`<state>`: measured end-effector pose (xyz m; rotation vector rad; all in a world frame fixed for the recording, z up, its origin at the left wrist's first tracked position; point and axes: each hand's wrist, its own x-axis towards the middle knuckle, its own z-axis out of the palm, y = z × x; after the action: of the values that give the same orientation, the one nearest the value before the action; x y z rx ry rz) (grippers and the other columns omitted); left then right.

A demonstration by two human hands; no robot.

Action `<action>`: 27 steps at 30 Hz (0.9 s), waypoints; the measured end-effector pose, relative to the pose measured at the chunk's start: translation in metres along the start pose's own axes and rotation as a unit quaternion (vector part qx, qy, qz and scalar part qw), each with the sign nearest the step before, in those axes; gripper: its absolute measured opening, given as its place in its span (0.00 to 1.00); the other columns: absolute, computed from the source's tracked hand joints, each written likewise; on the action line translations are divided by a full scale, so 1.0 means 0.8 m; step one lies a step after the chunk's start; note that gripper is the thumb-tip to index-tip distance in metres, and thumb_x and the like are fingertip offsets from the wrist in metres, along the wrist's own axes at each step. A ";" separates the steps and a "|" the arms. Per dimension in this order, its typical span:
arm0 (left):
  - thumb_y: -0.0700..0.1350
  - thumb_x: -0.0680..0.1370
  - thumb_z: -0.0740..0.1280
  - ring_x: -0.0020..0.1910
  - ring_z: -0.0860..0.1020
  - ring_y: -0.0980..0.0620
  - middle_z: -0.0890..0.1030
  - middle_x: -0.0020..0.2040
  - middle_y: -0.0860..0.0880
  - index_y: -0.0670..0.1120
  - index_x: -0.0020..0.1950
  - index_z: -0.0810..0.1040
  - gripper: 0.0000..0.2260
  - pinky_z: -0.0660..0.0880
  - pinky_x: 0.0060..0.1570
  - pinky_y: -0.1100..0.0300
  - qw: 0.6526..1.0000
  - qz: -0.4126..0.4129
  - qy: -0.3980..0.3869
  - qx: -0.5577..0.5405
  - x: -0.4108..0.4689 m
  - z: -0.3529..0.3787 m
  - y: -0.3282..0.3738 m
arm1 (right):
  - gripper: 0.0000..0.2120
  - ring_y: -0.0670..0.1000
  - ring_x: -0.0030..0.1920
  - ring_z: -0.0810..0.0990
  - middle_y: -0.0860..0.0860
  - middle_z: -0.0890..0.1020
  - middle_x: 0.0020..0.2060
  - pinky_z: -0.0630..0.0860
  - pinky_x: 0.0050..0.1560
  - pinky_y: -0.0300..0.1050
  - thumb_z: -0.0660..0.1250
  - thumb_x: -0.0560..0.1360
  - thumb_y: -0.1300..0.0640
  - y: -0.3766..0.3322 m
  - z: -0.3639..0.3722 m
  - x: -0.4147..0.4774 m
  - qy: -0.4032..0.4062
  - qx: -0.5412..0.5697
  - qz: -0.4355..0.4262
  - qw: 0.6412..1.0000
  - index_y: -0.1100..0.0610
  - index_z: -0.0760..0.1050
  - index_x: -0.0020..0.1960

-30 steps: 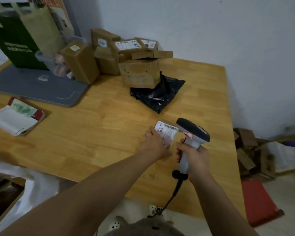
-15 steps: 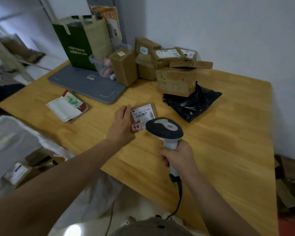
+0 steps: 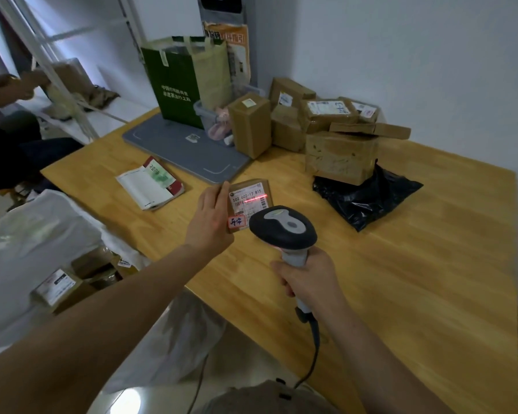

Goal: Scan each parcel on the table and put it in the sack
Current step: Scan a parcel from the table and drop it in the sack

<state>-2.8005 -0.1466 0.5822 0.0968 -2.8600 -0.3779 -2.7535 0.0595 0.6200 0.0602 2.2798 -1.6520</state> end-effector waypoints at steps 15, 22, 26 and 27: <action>0.46 0.70 0.76 0.74 0.57 0.46 0.59 0.74 0.45 0.44 0.78 0.53 0.44 0.68 0.69 0.52 0.999 -0.025 -0.007 -0.019 0.006 -0.001 -0.008 | 0.07 0.45 0.21 0.72 0.53 0.78 0.28 0.72 0.25 0.38 0.71 0.71 0.63 -0.014 0.007 -0.001 -0.021 0.038 0.012 0.999 0.57 0.73 0.42; 0.51 0.64 0.79 0.69 0.64 0.47 0.63 0.70 0.45 0.44 0.76 0.57 0.47 0.67 0.67 0.52 0.943 -0.271 0.051 -0.188 -0.011 -0.030 -0.049 | 0.06 0.48 0.21 0.71 0.54 0.76 0.25 0.70 0.23 0.40 0.71 0.71 0.66 -0.025 0.031 0.011 -0.055 0.091 0.026 0.994 0.64 0.74 0.41; 0.55 0.64 0.76 0.64 0.70 0.48 0.70 0.65 0.46 0.44 0.70 0.67 0.39 0.71 0.62 0.52 0.855 -0.410 0.134 -0.286 -0.045 -0.047 -0.116 | 0.04 0.50 0.21 0.71 0.56 0.75 0.25 0.70 0.24 0.41 0.71 0.71 0.67 -0.029 0.064 0.019 -0.083 0.097 0.013 0.992 0.67 0.75 0.41; 0.56 0.64 0.76 0.63 0.74 0.47 0.75 0.62 0.46 0.44 0.68 0.71 0.36 0.74 0.60 0.49 0.818 -0.440 0.172 -0.327 -0.058 -0.050 -0.132 | 0.05 0.51 0.21 0.71 0.57 0.75 0.25 0.70 0.25 0.42 0.71 0.71 0.67 -0.030 0.074 0.020 -0.092 0.092 0.010 0.991 0.69 0.76 0.42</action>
<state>-2.7422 -0.2541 0.5808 1.2132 -1.9993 -1.3181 -2.7604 -0.0063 0.6210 -0.0258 1.9822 -1.7746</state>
